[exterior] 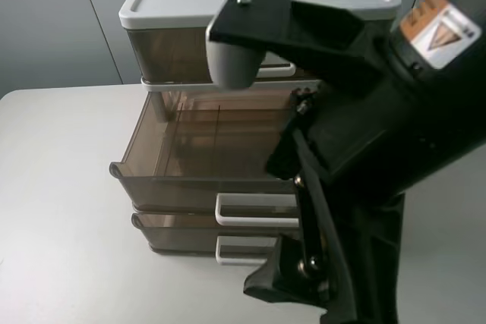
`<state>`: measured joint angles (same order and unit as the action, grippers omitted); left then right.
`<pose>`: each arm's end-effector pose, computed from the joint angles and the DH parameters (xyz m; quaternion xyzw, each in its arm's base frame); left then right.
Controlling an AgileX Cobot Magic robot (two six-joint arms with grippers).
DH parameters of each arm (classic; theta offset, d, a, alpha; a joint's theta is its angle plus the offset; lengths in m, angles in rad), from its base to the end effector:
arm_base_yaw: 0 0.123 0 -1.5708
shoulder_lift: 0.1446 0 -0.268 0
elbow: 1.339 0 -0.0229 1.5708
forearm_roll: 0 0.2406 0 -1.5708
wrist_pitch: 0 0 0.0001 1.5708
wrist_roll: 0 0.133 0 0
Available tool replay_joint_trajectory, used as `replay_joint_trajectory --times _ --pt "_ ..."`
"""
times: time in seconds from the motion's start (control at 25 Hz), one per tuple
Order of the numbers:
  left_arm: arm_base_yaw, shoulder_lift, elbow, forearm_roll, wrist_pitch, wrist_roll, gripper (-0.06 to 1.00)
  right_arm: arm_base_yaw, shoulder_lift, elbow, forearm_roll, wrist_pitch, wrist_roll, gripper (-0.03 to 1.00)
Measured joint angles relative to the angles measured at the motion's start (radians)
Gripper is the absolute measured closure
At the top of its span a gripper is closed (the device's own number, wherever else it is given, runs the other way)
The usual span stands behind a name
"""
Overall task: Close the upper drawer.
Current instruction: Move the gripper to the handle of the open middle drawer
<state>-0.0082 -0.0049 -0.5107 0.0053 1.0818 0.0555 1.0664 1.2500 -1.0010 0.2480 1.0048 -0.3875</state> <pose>0.0378 0.0003 0.2542 0.0271 0.8542 0.0149 0.5190 0.0952 0.2295 0.2518 -0.6132 0.7556 0.1753 0.1493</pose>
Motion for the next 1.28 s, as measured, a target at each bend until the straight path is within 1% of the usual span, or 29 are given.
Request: replay_joint_trajectory --times 0.12,0.44,0.6,0.8,0.96,1.28 --pt "0.000 0.000 0.000 -0.005 0.000 0.000 0.20 0.004 0.047 0.000 0.025 0.012 -0.026 0.28" --pt "0.000 0.000 0.000 -0.005 0.000 0.000 0.20 0.007 0.147 0.000 0.021 0.012 -0.095 0.28" --pt "0.000 0.000 0.000 -0.005 0.000 0.000 0.20 0.007 0.193 0.000 -0.025 -0.002 -0.099 0.28" --pt "0.000 0.000 0.000 0.000 0.000 0.000 0.20 0.007 0.228 -0.001 -0.053 -0.032 -0.102 0.28" --pt "0.000 0.000 0.000 0.000 0.000 0.000 0.20 0.007 0.254 -0.001 -0.107 -0.036 -0.103 0.28" --pt "0.000 0.000 0.000 0.000 0.000 0.000 0.20 0.009 0.304 -0.001 -0.147 -0.036 -0.103 0.28"
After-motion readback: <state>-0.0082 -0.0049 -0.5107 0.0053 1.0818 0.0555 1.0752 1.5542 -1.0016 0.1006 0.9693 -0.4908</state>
